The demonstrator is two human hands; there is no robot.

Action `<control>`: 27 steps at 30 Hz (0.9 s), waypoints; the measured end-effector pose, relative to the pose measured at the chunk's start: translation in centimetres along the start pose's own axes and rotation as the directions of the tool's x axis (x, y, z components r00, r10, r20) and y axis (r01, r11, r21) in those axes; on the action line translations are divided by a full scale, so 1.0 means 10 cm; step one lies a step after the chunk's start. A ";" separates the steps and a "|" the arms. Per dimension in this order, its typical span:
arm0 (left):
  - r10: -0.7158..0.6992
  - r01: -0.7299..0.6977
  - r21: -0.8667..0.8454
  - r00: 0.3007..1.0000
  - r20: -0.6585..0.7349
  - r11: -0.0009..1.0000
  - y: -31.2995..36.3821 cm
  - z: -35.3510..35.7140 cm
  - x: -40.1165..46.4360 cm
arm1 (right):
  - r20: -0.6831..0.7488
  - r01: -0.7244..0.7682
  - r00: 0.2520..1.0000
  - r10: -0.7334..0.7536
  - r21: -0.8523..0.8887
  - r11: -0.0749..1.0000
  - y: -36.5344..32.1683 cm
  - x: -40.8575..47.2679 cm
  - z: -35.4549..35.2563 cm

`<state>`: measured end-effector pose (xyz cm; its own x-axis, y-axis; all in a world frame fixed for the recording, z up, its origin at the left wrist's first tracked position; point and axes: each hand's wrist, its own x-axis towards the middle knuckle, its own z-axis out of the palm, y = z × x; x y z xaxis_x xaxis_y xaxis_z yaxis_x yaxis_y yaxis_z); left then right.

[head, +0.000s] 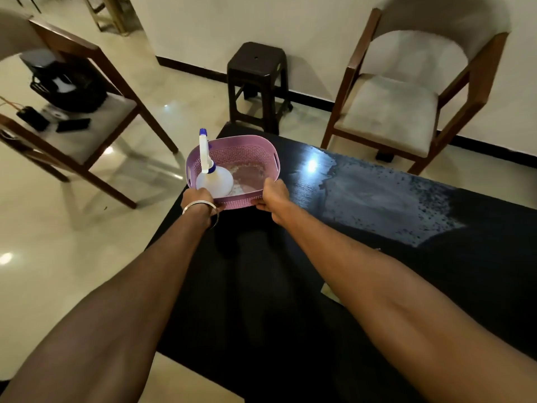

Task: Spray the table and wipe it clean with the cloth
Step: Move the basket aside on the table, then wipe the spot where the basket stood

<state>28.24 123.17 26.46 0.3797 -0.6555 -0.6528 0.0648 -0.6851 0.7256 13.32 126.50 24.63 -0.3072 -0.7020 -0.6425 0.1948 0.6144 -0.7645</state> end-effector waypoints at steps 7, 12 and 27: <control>0.000 0.000 -0.022 1.000 -0.028 1.000 -0.20 -0.26 0.15 | 0.036 -0.021 0.999 0.023 -0.048 0.999 0.17 0.02 0.22; 0.011 -0.012 -0.043 0.999 -0.036 0.999 -0.28 -0.31 0.20 | 0.025 0.008 1.000 -0.006 -0.083 0.997 0.23 0.01 0.25; 0.403 -0.310 0.550 0.913 -0.054 0.776 -1.09 -0.02 -0.50 | -0.114 0.269 0.929 -0.352 -0.447 0.853 0.65 -0.28 -0.53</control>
<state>25.85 133.96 21.84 0.4230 -0.8578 -0.2920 -0.5748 -0.5031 0.6454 10.50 134.41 21.77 -0.4603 -0.8275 -0.3215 -0.3331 0.4967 -0.8015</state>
